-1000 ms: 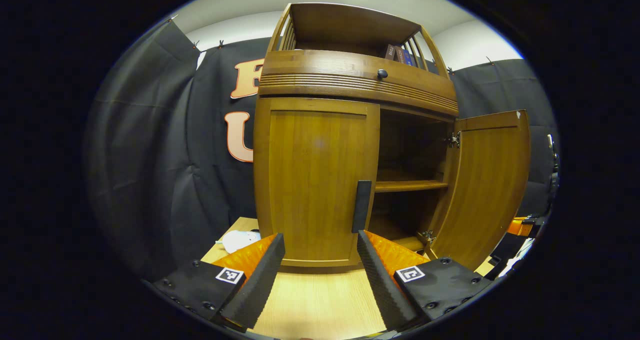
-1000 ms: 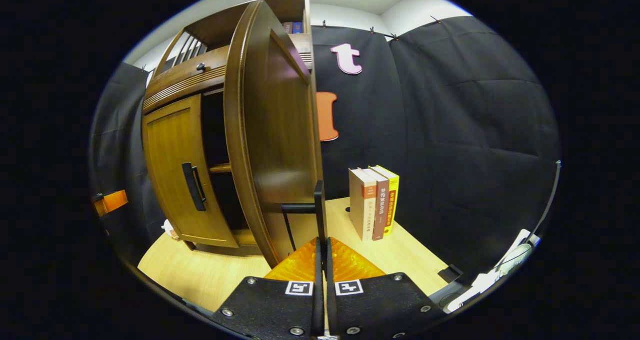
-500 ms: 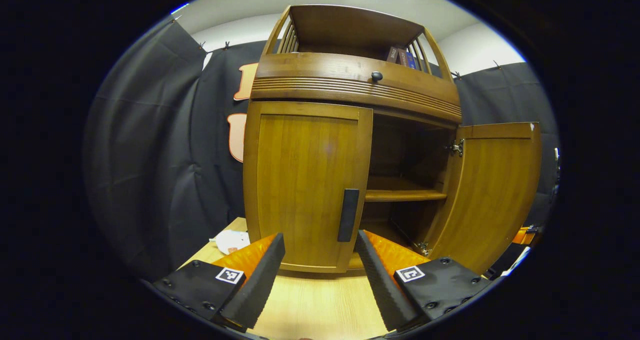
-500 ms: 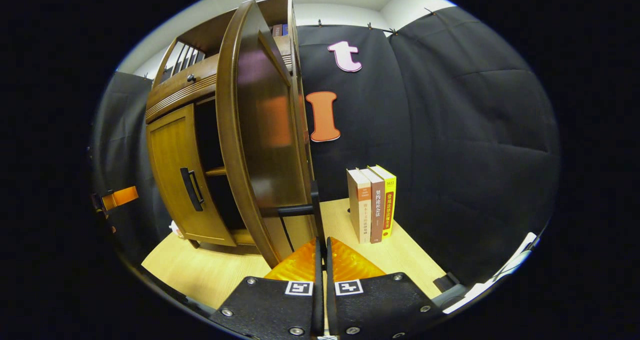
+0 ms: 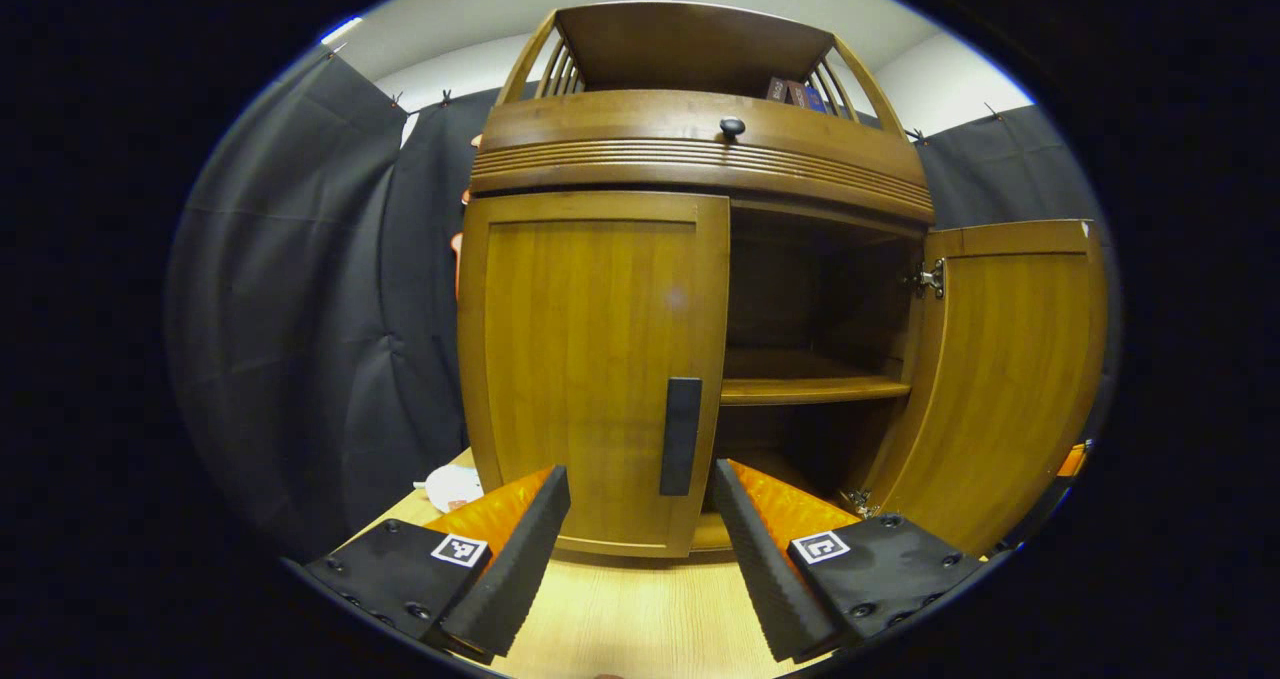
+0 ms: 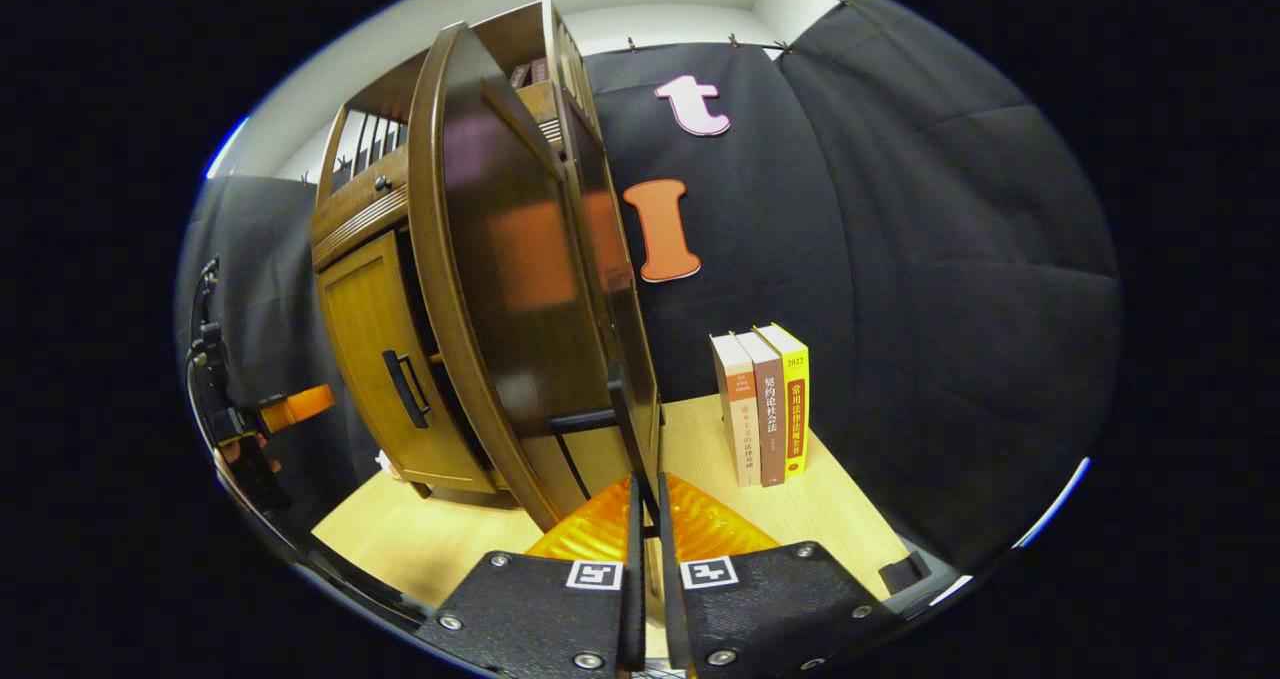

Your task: Open the right door of the double-door shoe cabinet with the right hand, and open the left door with the left hand.

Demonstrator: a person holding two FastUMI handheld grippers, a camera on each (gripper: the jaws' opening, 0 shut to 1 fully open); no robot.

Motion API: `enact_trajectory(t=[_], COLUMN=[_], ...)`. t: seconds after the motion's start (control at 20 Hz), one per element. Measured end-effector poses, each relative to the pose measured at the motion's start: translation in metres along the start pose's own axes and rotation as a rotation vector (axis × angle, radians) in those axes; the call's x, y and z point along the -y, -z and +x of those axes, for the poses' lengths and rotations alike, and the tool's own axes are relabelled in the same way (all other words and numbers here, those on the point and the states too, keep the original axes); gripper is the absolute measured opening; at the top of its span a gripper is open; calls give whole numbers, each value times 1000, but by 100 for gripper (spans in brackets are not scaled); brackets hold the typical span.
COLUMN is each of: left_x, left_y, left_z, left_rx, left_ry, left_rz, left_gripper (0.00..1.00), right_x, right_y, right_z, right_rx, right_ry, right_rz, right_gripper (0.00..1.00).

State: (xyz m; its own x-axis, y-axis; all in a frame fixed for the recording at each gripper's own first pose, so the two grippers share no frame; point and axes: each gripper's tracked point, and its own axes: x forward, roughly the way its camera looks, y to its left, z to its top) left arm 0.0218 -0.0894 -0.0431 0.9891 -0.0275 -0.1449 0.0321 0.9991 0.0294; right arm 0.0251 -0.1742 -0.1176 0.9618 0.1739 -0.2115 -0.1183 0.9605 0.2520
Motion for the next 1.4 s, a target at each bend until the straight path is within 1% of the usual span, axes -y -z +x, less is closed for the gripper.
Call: enact_trajectory(t=[0.1,0.15,0.2,0.25,0.3,0.35,0.45,0.55,0.65,0.7,0.85,0.9,0.95,1.1,1.15,1.2,1.25,1.35,1.4], left_x=[1,2,3,5,7,9,12,14,10,9,9,10,11,11,11,10,10,11,14], left_y=[-1,-1,-1,1,2,4,10,13,15,17,23,24,25,26,26,26,27,30,31], left_z=[7,14,20,25,31,38,49,59,68,71,80,82,83,88,90,91,92,92,91], left_rx=[14,17,19,19,19,17,3,-6,-10,-16,-39,-41,-45,-35,-32,-30,-35,-39,-42], left_ry=[-10,-15,-15,-15,-12,-10,-8,-5,-19,-23,-27,-21,-17,-12,-16,-19,-20,-13,6], left_rz=[20,28,35,40,44,44,39,49,69,72,63,58,55,48,42,37,32,16,6], left_gripper=[95,95,95,95,95,95,95,94,94,94,94,95,95,95,93,87,84,71,64], right_x=[6,10,15,24,31,35,48,60,68,71,73,74,75,77,77,77,77,76,75], right_y=[1,2,1,0,-3,-7,-13,-19,-23,-25,-29,-31,-33,-38,-39,-41,-44,-47,-49], right_z=[-9,-13,-15,-20,-25,-29,-36,-42,-44,-44,-42,-44,-43,-42,-43,-42,-41,-41,-40], right_rx=[-5,-7,-6,-4,2,10,19,30,40,44,51,53,54,57,58,60,64,71,74], right_ry=[2,9,15,36,49,61,94,135,170,181,202,208,214,229,232,234,234,234,233], right_rz=[38,43,40,30,20,13,-19,-58,-86,-93,-108,-114,-121,-150,-158,-162,-164,-164,-163], right_gripper=[14,30,34,33,36,50,56,69,82,93,92,99,92,92,92,92,99,99,99])
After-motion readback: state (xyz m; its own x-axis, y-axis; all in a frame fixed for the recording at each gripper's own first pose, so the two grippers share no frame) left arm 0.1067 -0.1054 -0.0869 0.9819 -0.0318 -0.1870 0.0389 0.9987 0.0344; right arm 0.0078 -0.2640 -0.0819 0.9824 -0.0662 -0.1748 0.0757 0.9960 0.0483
